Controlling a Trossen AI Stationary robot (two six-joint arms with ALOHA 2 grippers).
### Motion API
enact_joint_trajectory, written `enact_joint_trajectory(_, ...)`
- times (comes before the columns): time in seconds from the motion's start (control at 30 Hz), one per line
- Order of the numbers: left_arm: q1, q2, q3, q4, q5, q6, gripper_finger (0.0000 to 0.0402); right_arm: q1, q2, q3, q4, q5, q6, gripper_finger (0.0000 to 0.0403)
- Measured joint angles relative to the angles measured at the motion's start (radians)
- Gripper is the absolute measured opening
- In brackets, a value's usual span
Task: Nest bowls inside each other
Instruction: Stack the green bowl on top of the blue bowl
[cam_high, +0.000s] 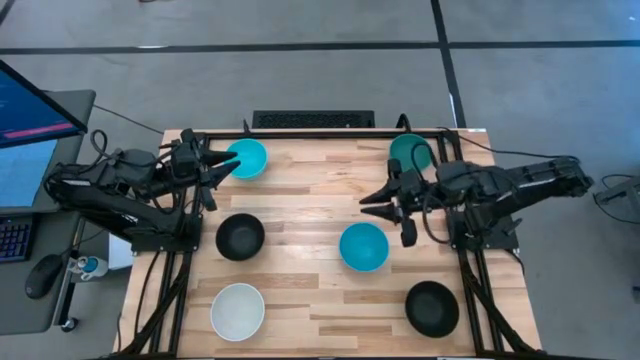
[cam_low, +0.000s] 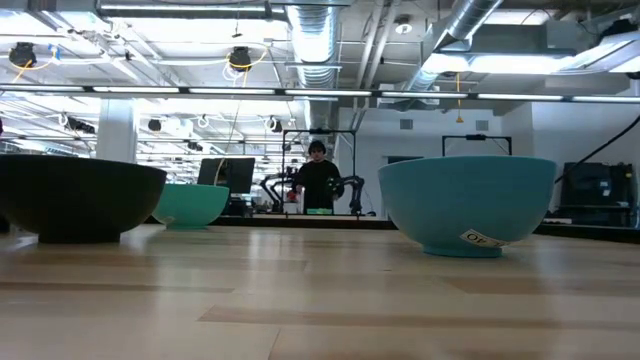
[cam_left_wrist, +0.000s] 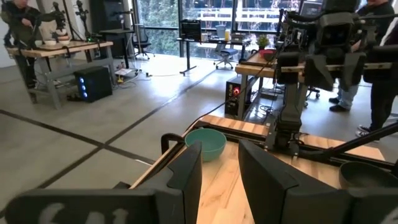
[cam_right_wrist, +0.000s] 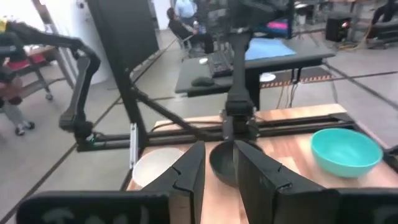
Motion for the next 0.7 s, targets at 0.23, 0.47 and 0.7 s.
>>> enact_joint_trajectory(0.23,0.000,0.000,0.000,0.000,-0.001,0.000,0.0096,-0.084,-0.077,0.000,-0.190,0.027,-0.174,0.0108)
enact_joint_trajectory(0.47,0.000,0.003,0.042,0.001,-0.001,0.037,0.0096,-0.200,-0.132,0.001,-0.485,0.243,-0.253,0.0108)
enact_joint_trajectory(0.7,0.000,0.021,0.132,0.002,-0.001,0.102,0.0096,-0.403,-0.150,0.000,-0.716,0.314,-0.168,0.0108)
